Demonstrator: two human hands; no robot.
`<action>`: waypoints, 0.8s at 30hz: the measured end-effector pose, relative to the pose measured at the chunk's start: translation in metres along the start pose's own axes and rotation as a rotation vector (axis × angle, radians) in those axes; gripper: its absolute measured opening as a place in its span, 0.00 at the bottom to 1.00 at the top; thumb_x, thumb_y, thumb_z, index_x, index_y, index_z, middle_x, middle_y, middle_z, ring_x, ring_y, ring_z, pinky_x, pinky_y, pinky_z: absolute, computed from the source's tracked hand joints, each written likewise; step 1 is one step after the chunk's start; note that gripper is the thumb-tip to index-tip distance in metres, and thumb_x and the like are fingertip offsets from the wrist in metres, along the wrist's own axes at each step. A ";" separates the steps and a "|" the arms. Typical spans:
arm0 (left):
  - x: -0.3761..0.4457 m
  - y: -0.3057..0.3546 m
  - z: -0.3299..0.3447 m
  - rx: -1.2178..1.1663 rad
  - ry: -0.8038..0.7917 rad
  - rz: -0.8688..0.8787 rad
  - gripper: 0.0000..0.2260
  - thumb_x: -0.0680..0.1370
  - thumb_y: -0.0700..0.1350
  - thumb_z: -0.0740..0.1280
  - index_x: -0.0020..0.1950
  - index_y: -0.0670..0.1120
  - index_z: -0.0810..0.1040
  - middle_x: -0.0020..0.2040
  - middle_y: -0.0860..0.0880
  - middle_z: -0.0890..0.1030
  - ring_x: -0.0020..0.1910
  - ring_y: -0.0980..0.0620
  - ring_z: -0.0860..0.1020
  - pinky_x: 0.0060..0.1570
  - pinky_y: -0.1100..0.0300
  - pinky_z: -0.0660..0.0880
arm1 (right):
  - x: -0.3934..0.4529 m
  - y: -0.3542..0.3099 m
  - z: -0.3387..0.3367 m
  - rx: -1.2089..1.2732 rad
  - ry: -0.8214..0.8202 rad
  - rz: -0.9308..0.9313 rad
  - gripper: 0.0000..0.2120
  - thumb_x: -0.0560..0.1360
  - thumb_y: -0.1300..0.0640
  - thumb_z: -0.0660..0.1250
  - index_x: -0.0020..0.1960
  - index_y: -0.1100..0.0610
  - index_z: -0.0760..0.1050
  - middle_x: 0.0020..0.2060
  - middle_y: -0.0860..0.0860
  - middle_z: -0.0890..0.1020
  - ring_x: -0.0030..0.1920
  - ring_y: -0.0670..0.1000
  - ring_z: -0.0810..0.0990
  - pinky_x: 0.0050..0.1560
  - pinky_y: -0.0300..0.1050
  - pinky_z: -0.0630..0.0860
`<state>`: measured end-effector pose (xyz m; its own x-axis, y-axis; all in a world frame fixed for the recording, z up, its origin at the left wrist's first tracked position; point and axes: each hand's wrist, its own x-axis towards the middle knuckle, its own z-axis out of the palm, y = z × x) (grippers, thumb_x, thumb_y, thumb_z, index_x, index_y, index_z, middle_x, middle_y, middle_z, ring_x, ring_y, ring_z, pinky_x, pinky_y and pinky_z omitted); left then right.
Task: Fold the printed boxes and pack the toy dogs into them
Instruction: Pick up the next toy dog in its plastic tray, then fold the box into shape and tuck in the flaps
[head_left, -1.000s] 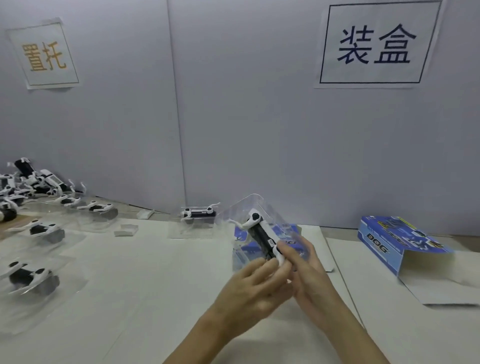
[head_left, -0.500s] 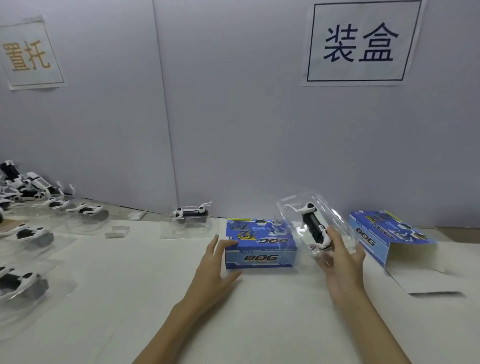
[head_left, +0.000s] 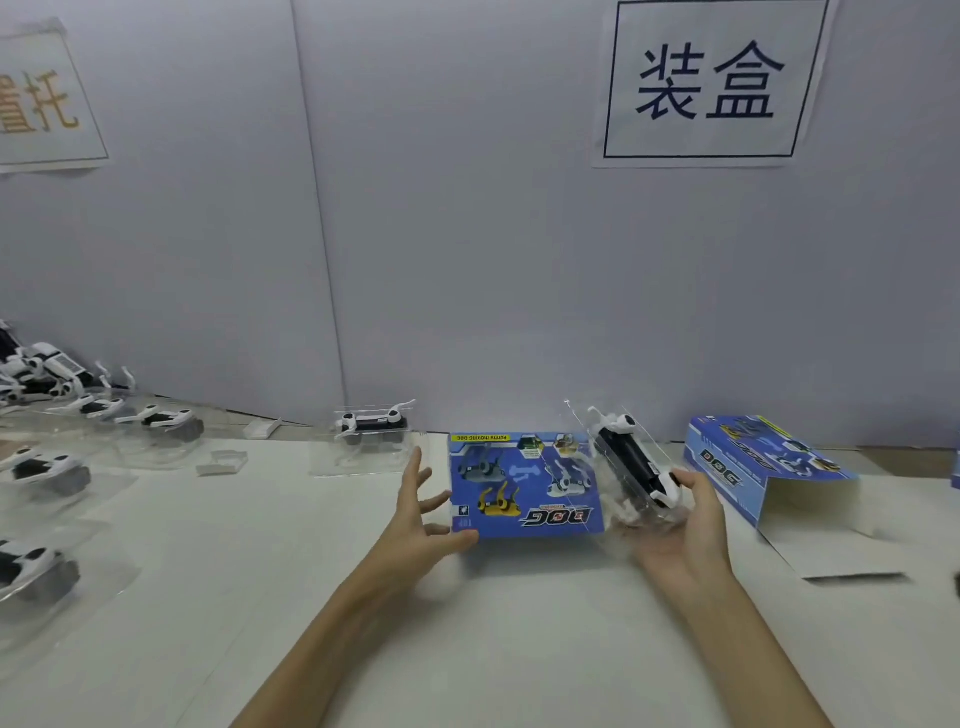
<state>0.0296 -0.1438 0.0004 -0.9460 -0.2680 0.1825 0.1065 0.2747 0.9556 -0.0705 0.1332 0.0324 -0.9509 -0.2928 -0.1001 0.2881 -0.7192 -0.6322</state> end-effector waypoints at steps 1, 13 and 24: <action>0.001 0.000 -0.002 0.022 -0.022 -0.025 0.53 0.75 0.40 0.79 0.84 0.61 0.43 0.76 0.61 0.64 0.67 0.51 0.77 0.53 0.63 0.78 | 0.000 -0.001 -0.001 0.004 -0.004 -0.009 0.14 0.74 0.53 0.66 0.34 0.57 0.83 0.39 0.57 0.85 0.33 0.57 0.84 0.33 0.49 0.80; 0.004 -0.015 -0.049 0.393 0.408 0.299 0.33 0.72 0.19 0.57 0.61 0.53 0.77 0.68 0.49 0.74 0.68 0.45 0.75 0.63 0.58 0.72 | 0.008 -0.001 -0.003 -0.119 0.171 -0.082 0.11 0.76 0.54 0.66 0.55 0.58 0.75 0.44 0.60 0.79 0.35 0.57 0.77 0.28 0.42 0.74; 0.007 -0.017 -0.014 0.756 0.304 0.311 0.19 0.83 0.43 0.69 0.74 0.51 0.75 0.76 0.52 0.71 0.77 0.43 0.65 0.68 0.48 0.73 | 0.018 0.001 -0.012 -0.117 0.503 -0.237 0.32 0.75 0.57 0.71 0.76 0.60 0.65 0.56 0.62 0.81 0.38 0.56 0.80 0.33 0.48 0.81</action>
<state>0.0256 -0.1637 -0.0116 -0.7734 -0.2839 0.5668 0.0127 0.8870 0.4616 -0.0892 0.1350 0.0208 -0.9331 0.2249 -0.2806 0.0729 -0.6458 -0.7600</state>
